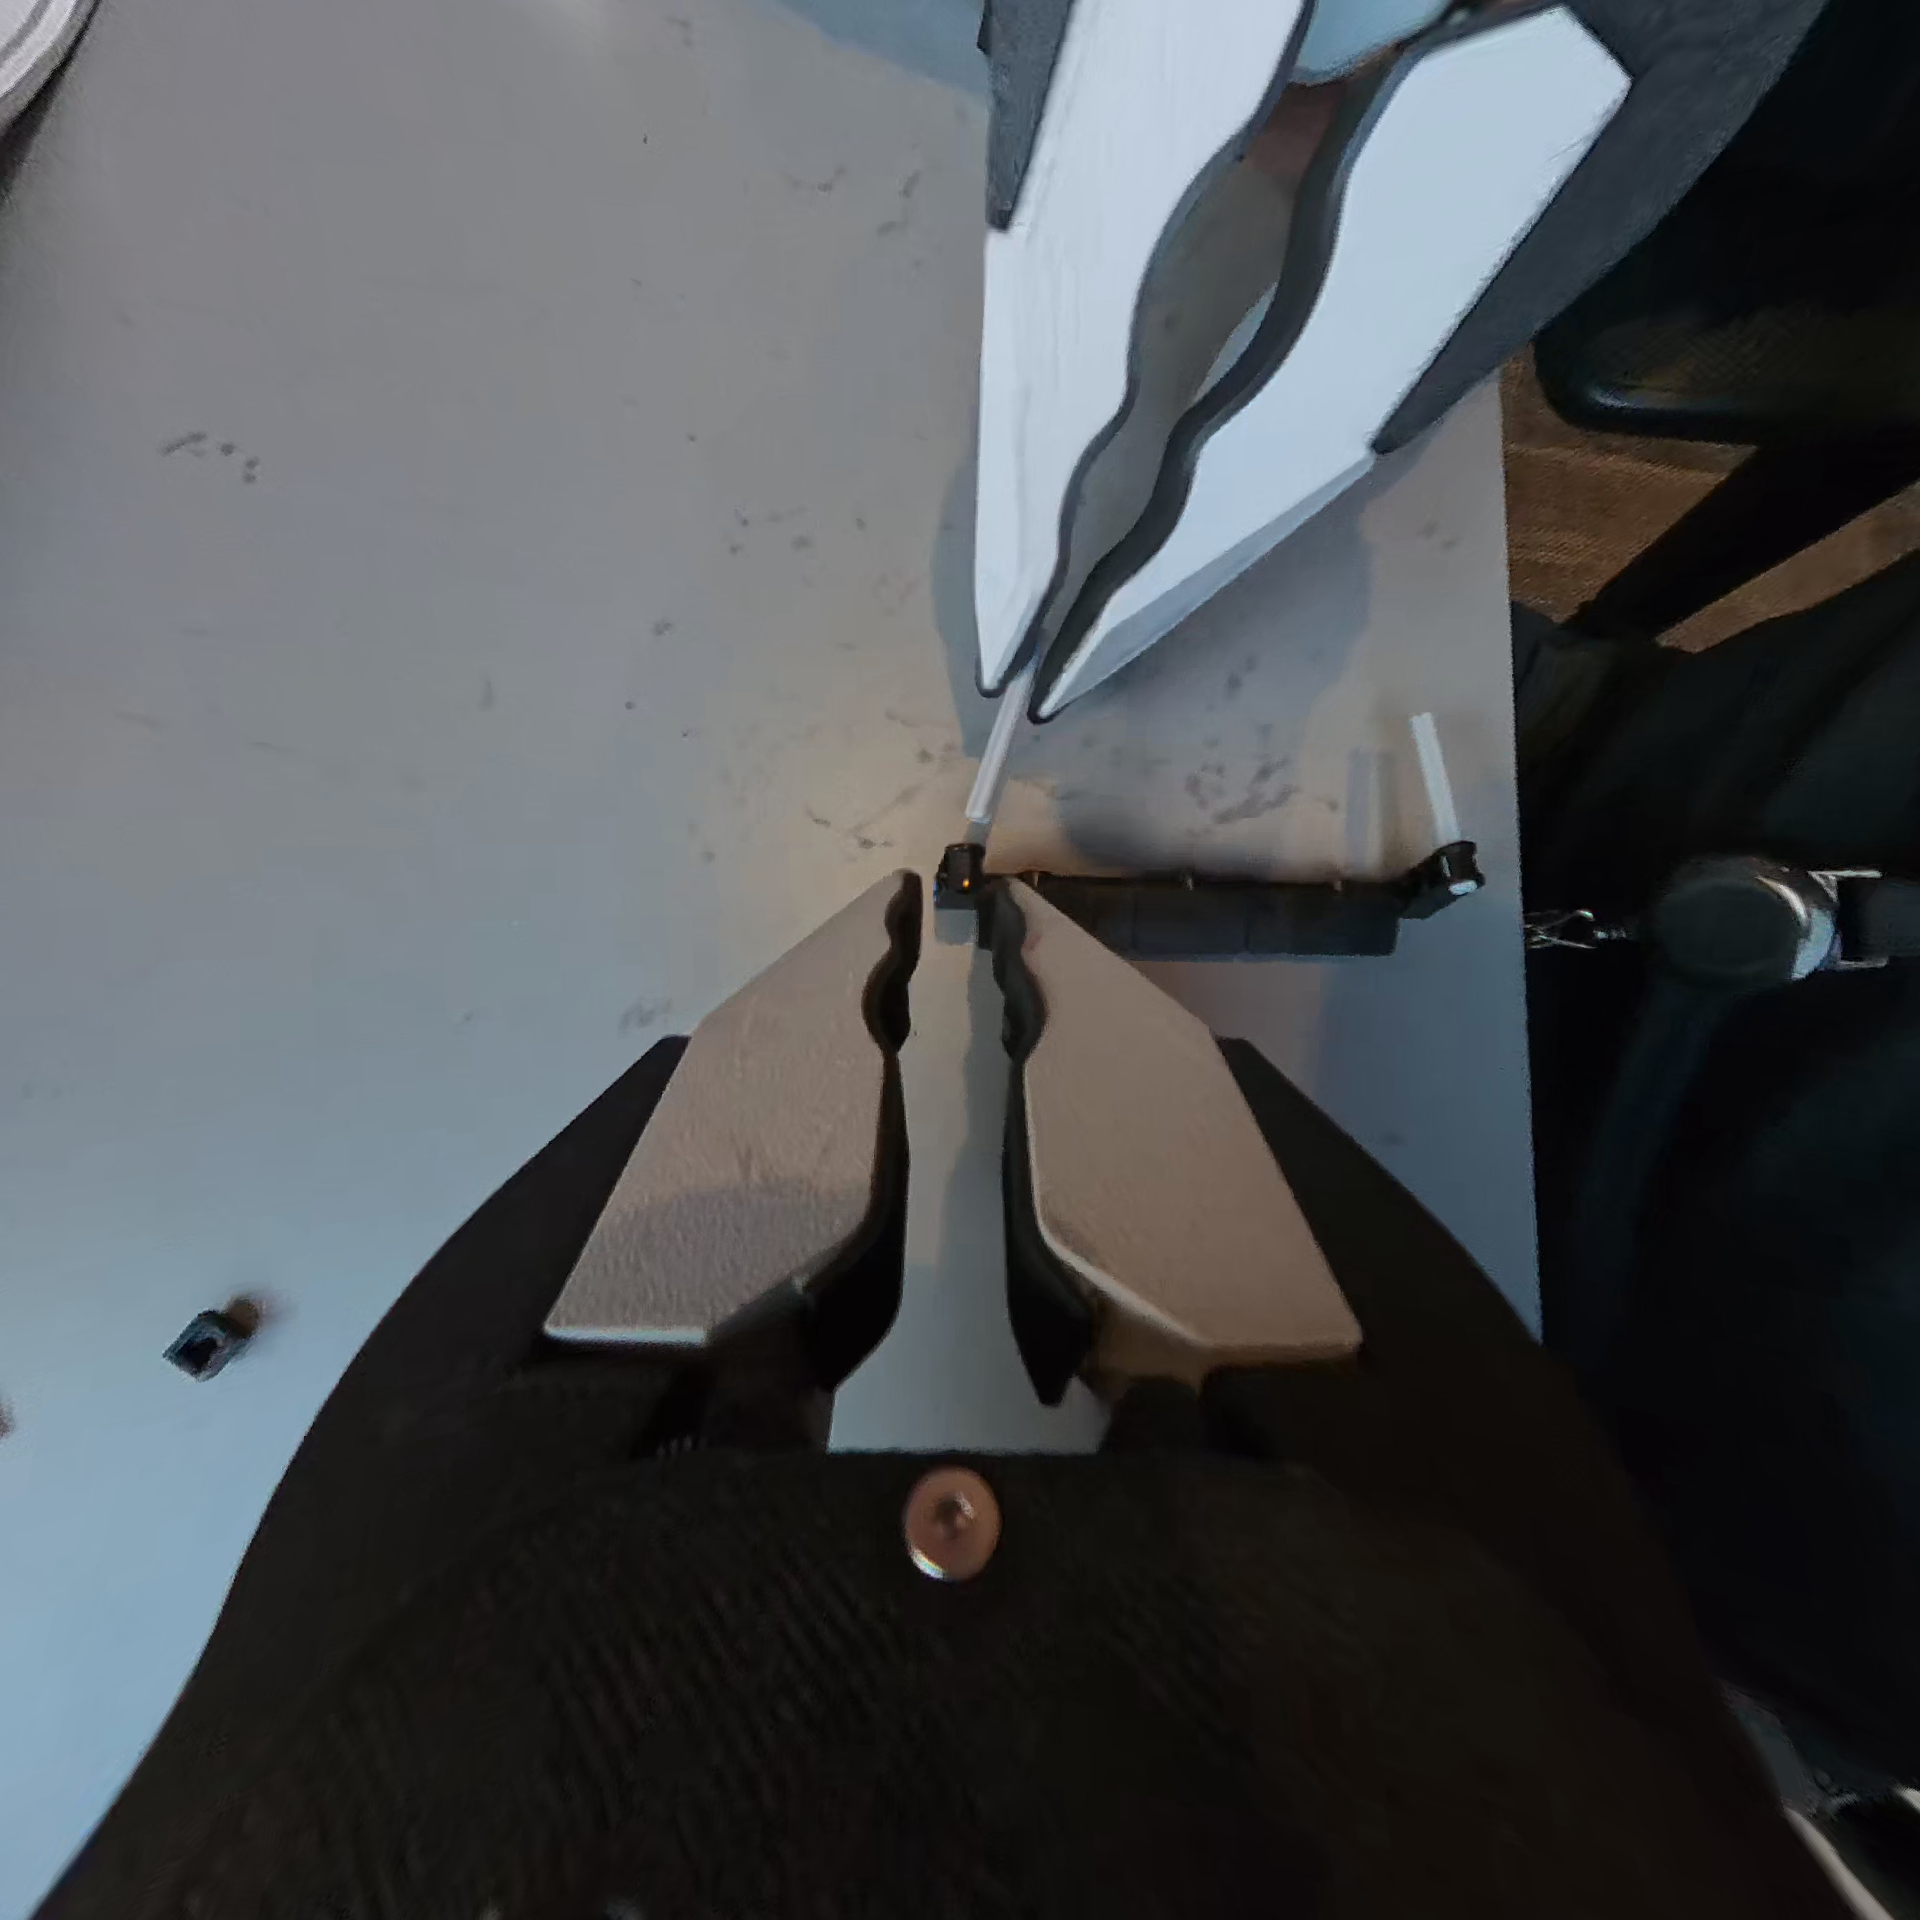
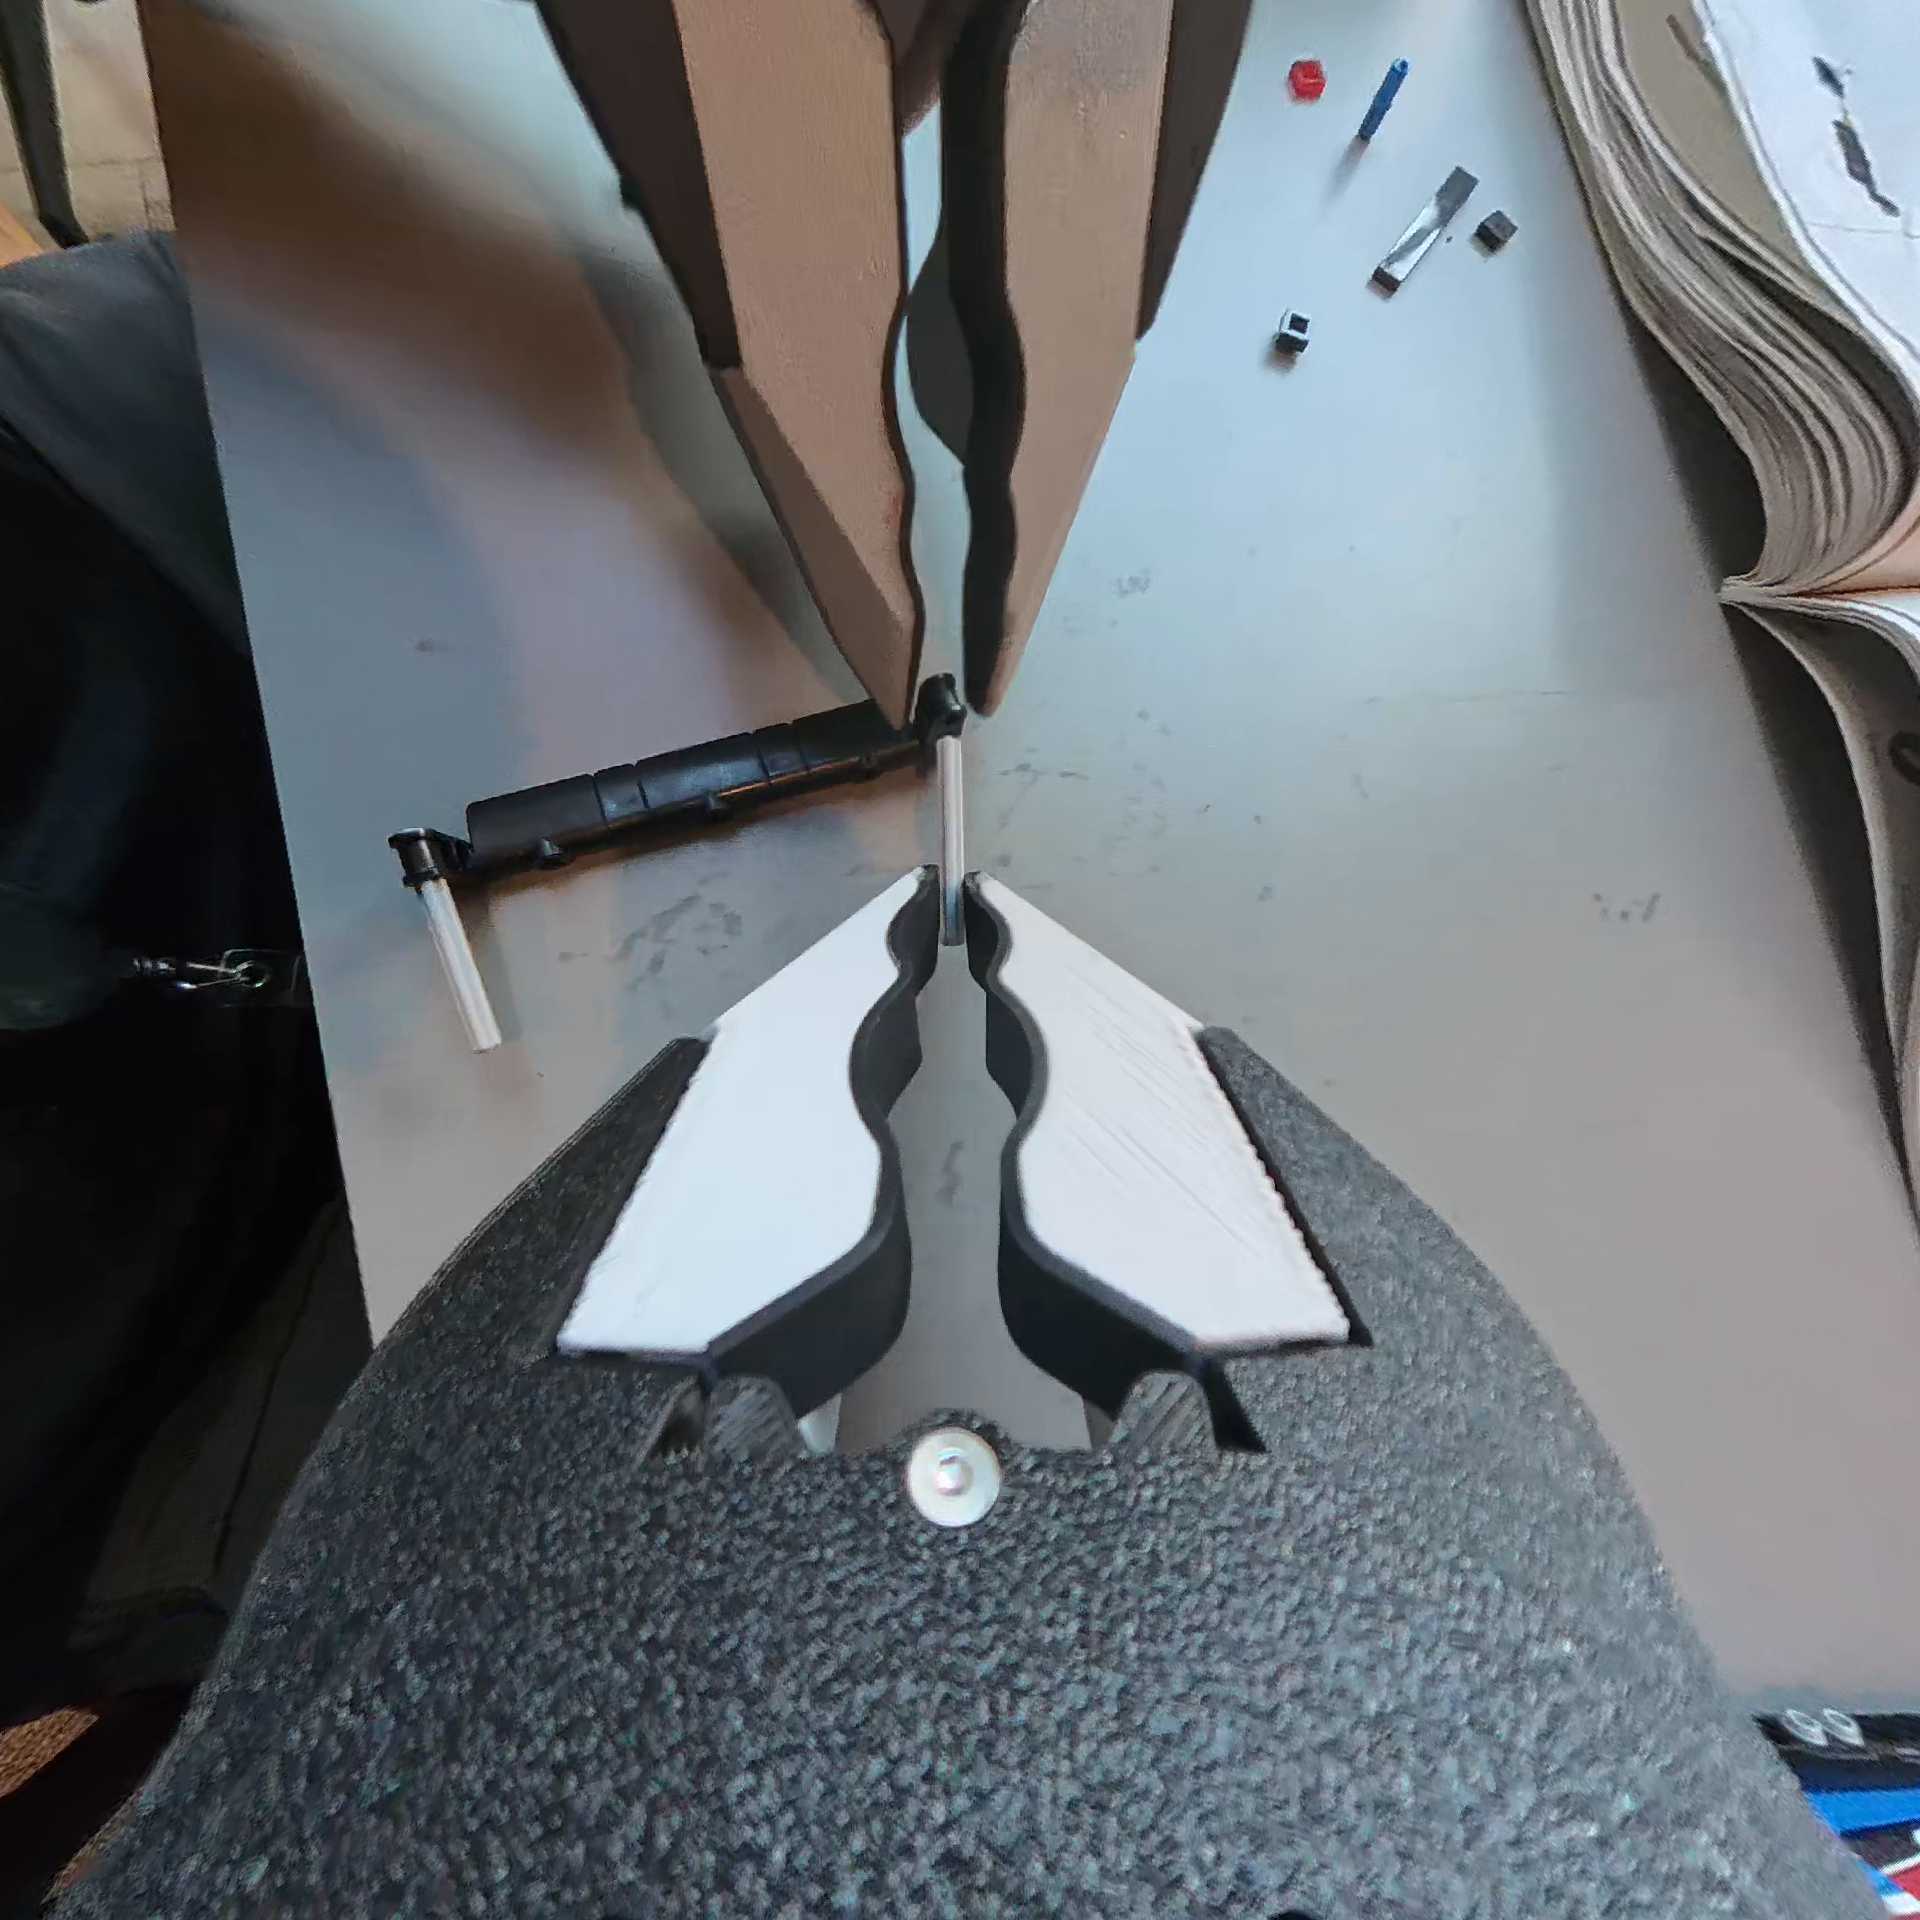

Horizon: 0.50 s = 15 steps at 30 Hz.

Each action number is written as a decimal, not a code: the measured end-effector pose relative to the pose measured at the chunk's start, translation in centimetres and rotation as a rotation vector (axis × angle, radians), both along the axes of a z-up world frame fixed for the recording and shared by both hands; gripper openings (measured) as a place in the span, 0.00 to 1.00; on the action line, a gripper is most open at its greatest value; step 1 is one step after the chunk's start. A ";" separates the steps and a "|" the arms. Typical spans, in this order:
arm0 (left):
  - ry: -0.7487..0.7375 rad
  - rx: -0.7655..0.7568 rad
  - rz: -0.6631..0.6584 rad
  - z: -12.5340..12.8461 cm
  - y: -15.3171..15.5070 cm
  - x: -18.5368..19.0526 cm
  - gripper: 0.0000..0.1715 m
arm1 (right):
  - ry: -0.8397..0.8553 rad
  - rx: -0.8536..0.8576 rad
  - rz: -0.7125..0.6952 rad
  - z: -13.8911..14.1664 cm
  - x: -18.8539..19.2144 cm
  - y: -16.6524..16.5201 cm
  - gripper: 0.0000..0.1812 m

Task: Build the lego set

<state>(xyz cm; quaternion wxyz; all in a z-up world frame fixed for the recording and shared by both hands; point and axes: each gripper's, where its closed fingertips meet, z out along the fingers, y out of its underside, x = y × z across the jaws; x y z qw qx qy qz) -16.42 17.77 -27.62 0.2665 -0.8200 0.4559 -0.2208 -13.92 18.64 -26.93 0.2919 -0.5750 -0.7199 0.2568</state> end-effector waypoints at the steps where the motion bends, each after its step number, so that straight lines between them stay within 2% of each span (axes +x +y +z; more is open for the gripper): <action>1: 0.009 0.004 -0.003 -0.2 0.0 0.1 0.05 | 0.013 -0.008 0.005 0.2 0.0 0.0 0.02; 9: -0.039 0.000 -0.054 -0.3 0.0 0.3 0.03 | -0.049 -0.025 0.021 -1.5 0.4 -0.6 0.01; 15: -0.020 0.002 -0.137 -0.3 -0.6 0.4 0.03 | -0.001 -0.013 0.027 -1.5 0.3 -0.7 0.02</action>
